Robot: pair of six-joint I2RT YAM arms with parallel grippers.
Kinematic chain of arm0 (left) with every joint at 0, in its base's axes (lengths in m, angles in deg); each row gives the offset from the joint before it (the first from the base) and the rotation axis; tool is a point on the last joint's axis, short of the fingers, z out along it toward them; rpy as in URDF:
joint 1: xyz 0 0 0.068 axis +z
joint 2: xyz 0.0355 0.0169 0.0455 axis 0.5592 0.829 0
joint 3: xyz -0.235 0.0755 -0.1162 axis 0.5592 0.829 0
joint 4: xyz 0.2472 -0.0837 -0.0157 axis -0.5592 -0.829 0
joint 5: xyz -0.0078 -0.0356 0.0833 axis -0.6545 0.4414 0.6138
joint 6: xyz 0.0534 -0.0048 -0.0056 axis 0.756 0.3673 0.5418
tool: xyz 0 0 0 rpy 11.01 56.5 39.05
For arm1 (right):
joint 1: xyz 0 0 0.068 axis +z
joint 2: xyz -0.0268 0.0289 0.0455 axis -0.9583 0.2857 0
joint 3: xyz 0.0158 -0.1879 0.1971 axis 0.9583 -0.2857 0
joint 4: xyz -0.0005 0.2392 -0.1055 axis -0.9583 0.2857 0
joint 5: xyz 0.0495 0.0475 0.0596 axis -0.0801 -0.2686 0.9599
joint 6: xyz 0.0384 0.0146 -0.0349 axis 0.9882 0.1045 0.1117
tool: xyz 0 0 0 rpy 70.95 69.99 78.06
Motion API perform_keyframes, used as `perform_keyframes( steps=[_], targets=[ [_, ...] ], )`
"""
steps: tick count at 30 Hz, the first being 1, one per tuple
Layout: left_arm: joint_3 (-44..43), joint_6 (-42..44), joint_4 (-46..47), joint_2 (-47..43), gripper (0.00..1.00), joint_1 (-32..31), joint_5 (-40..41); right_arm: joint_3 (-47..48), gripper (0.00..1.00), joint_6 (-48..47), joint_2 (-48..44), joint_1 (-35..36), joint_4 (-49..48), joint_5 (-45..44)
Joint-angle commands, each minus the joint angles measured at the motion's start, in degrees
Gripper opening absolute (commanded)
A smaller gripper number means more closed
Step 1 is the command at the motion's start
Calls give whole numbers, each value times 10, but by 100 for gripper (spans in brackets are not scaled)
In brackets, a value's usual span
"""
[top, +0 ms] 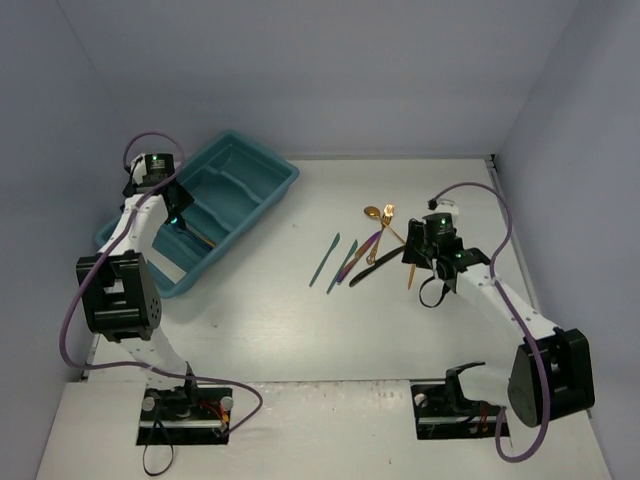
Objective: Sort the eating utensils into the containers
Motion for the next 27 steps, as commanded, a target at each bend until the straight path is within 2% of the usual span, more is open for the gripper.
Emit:
perform_keyframes(
  steps=[1,5,12,16,19,21,27],
  targets=[
    [15,50,44,-104,48,0,-71,69,53,-25,50,-8,-21,18],
    [34,92,25,-197,59,-4,-126,116,50,-11,117,-8,-32,28],
    [146,162,1,-348,60,-7,-197,184,42,-8,231,-8,-48,46],
    [219,190,6,-411,60,-19,-205,214,41,-56,268,-6,-48,49],
    [249,212,8,-421,60,-37,-208,229,41,-108,288,-6,-48,58],
    [265,222,12,-424,60,-52,-203,238,42,-111,296,-7,-48,65],
    [286,223,23,-420,60,-63,-199,252,44,-38,344,0,-48,66]
  ],
)
